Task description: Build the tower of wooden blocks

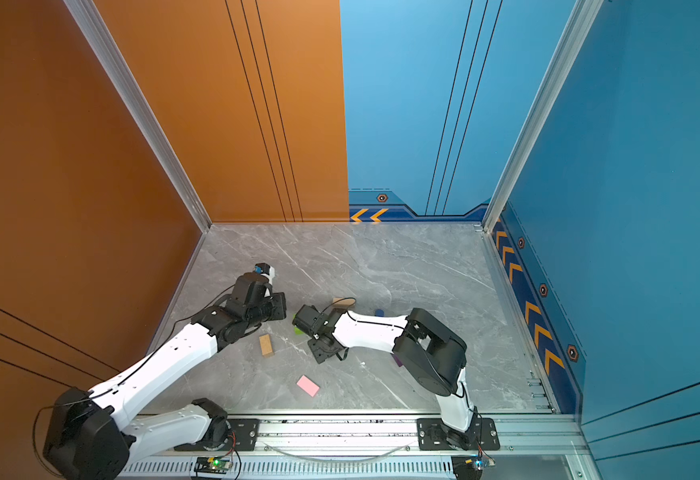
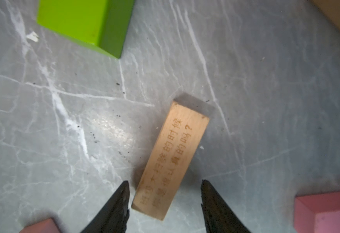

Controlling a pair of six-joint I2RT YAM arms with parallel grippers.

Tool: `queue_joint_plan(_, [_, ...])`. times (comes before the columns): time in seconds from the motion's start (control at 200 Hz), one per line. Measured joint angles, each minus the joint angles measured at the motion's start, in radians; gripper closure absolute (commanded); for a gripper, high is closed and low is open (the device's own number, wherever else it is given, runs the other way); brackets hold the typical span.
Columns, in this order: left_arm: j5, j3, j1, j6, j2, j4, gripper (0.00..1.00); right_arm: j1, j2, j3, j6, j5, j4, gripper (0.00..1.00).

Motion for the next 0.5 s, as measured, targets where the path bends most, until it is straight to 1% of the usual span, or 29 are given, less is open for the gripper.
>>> queue_joint_plan(0.28, [0.0,0.0,0.0,0.0,0.0,-0.002,0.92,-0.006,0.014,0.009,-0.004,0.011,-0.001,0.44])
queue_joint_plan(0.501, [0.0,0.0,0.0,0.0,0.0,-0.002,0.92,-0.037,0.014,0.009,-0.007,0.023,-0.001,0.44])
